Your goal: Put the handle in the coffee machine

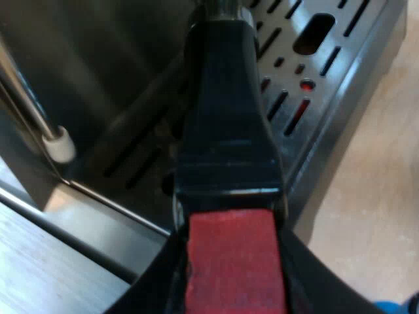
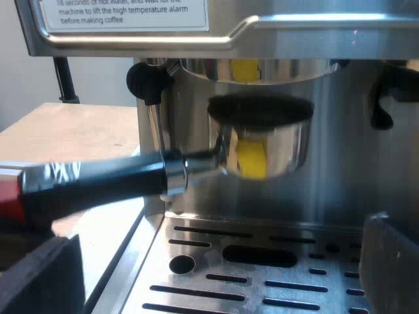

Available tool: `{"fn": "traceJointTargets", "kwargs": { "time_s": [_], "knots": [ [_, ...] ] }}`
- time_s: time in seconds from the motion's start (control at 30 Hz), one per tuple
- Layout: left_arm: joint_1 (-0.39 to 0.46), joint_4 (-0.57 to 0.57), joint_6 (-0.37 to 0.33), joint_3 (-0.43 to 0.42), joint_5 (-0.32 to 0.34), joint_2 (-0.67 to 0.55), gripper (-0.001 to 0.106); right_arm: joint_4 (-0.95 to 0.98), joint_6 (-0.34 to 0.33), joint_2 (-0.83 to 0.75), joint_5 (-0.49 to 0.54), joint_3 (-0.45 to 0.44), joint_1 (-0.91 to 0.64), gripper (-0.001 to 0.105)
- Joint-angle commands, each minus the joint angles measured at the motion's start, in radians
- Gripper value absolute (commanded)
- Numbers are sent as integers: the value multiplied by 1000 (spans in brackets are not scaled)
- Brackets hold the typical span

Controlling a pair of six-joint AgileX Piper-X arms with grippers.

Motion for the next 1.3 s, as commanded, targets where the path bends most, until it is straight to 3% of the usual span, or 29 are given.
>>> {"fn": "traceJointTargets", "kwargs": {
  "time_s": [0.03, 0.63, 0.73, 1.3],
  "knots": [
    [3, -26, -49, -53, 66, -7, 0, -8, -10, -1, 6, -3, -6, 86],
    [3, -26, -65, -67, 96, -7, 0, -8, -10, -1, 6, -3, -6, 86],
    [3, -26, -39, -67, 96, -30, 0, -8, -10, -1, 6, -3, -6, 86],
    [3, -19, -42, -68, 133, -120, 0, -8, -10, -1, 6, -3, -6, 86]
  ]
}}
